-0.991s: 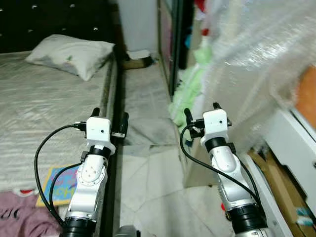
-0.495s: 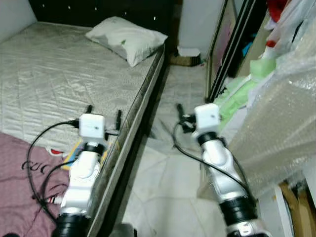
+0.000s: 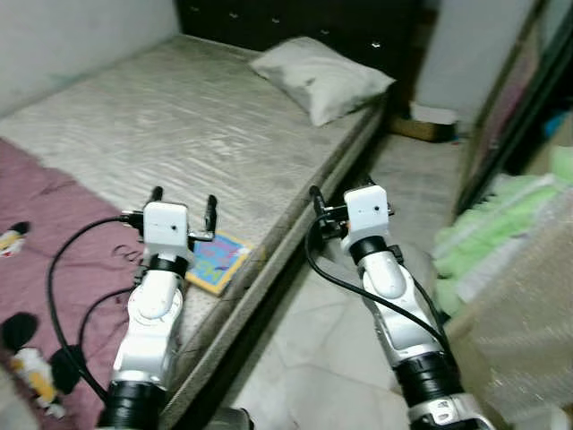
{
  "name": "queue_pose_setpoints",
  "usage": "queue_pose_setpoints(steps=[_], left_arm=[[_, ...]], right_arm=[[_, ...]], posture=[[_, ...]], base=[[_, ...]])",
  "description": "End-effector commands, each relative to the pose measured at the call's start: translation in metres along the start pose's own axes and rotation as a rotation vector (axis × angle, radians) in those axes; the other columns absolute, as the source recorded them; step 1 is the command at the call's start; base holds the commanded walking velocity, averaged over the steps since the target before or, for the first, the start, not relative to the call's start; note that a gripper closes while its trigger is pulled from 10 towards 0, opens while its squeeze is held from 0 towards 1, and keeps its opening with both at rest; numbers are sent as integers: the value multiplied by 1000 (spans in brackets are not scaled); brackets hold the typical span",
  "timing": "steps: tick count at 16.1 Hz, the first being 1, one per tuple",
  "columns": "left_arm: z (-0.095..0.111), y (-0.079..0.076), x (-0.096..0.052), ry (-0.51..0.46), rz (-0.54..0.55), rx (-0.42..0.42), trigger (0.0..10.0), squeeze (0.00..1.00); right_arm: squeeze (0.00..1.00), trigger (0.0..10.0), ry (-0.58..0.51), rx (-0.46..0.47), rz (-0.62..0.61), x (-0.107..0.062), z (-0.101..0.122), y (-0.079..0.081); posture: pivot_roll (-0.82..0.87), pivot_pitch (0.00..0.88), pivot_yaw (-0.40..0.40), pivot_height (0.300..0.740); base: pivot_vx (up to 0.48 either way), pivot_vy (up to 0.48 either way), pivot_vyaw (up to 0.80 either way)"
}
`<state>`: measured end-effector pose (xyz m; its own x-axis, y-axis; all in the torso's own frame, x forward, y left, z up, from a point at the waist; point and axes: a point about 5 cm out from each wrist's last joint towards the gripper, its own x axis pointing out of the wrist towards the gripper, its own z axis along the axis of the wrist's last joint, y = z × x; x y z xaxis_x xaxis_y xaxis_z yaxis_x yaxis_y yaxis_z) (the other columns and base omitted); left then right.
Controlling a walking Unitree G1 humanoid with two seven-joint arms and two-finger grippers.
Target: Clean up the room
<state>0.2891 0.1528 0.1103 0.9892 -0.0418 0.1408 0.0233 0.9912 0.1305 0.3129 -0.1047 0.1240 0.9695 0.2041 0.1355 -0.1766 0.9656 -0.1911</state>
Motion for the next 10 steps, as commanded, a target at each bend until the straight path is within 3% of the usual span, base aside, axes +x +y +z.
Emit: queue_pose_setpoints(steps=[1, 10], left_arm=[[0, -1, 1, -2, -1, 9, 10000, 0], [-2, -1, -1, 31, -6, -8, 10000, 0]], right_arm=[[0, 10000, 9, 4, -9, 0, -2, -4], [0, 10000, 14, 11, -20, -1, -3, -5]], posture=[[95, 0, -18, 740], [91, 0, -15, 740]], base=[[0, 0, 800], [0, 0, 800]])
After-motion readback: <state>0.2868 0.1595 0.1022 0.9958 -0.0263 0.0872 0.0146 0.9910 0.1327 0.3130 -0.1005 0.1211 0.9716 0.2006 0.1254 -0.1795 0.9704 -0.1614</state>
